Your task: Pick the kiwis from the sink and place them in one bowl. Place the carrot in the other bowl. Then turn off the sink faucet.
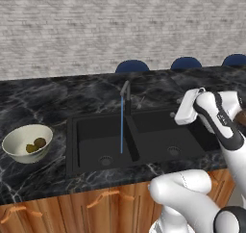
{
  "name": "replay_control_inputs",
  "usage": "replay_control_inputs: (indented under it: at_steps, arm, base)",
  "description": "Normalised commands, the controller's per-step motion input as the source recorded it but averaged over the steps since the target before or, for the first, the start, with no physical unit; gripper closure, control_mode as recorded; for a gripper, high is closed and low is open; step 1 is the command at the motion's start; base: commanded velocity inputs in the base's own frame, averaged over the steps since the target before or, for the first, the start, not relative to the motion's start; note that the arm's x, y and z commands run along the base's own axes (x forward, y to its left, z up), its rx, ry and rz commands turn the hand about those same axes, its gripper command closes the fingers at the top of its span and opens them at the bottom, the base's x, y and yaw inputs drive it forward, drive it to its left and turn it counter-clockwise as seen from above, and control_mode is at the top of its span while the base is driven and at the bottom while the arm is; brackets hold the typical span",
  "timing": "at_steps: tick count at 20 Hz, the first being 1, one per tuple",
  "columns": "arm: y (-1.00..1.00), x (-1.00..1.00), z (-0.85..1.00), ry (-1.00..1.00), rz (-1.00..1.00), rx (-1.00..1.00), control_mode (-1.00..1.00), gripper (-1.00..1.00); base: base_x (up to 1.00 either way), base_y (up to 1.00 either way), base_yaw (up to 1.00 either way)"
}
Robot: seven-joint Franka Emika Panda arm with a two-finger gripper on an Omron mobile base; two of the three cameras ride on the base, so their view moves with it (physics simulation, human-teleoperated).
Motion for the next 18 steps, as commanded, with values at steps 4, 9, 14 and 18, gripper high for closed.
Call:
replay_control_inputs:
  at_steps: [4,9,14,18]
  arm:
    - [0.00,0.18,-0.12,0.00,0.00,0.17,-1.00,-1.00]
    - [0.00,0.17,-0.06,0.02,0.00,0.14,-1.00,-1.00]
    - [0.00,0.09,0.00,0.03,0.00,0.08,-1.00,-1.00]
    - [0.11,0.24,-0.02,0.04,0.00,0.02,-1.00,-1.00]
  base:
    - [0.00,0.00,0.00]
    - [0.00,0.00,0.00]
    - [0.00,0.00,0.00]
    - [0.00,0.00,0.00]
